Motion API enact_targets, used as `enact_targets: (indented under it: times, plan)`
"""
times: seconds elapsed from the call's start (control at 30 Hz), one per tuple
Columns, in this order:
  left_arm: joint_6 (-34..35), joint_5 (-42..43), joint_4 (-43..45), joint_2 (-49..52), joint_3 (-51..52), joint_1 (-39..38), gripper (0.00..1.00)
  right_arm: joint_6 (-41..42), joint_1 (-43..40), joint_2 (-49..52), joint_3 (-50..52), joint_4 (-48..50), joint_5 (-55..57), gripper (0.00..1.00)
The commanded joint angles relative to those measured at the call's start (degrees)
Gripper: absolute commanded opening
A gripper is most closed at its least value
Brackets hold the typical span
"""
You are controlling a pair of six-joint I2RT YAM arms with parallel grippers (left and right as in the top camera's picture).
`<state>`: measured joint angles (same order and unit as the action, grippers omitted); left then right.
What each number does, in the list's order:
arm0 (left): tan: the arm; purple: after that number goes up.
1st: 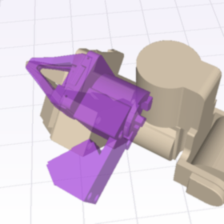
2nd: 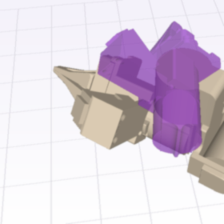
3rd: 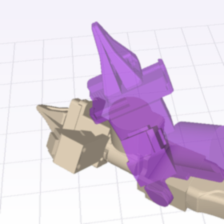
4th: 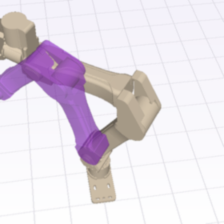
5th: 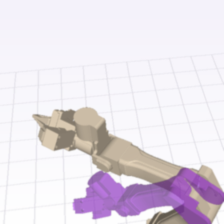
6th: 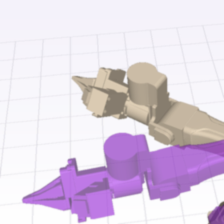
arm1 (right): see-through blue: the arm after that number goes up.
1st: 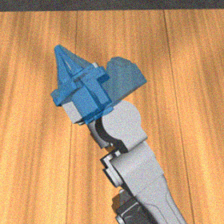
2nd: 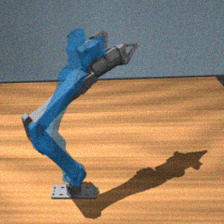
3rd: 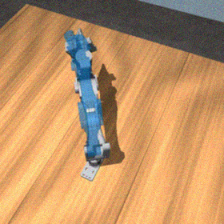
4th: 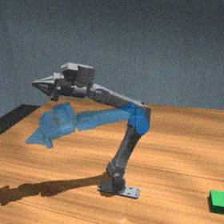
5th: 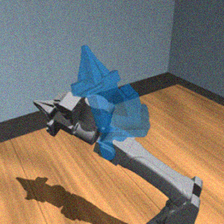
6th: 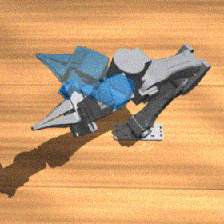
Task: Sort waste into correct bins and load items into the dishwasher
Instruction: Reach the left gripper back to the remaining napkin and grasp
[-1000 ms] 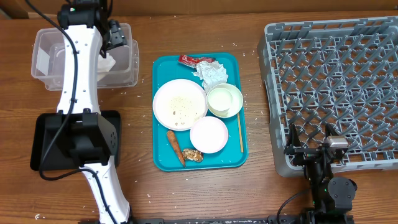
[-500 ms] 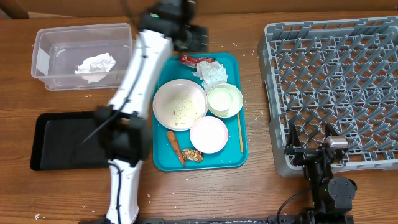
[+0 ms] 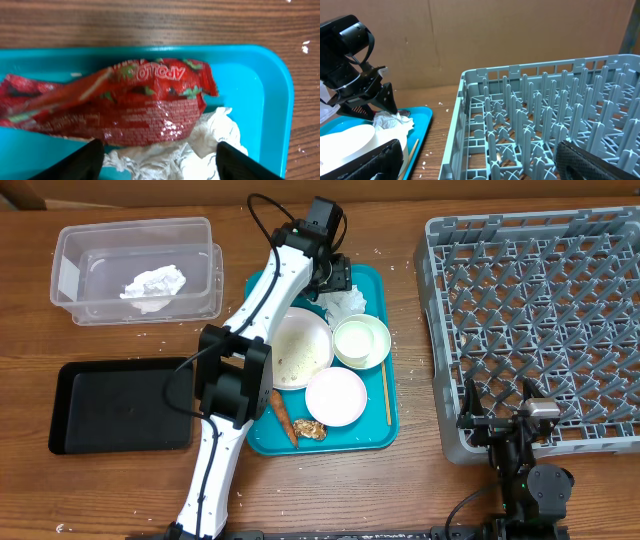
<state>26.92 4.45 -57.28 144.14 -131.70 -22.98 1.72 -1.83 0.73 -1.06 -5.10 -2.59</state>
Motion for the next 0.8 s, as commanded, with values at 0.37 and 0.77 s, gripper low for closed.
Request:
enact_targets:
  times: [0.37, 0.77]
  plan:
    - [1.4, -0.5, -4.33, -0.39, -0.5, -2.12, 0.04, 0.42, -0.07, -0.57, 0.61, 0.46, -0.02, 1.0]
    - [1.38, -0.57, -14.34, -10.56, -0.98, -1.88, 0.04, 0.42, -0.07, -0.57, 0.61, 0.48, -0.04, 1.0]
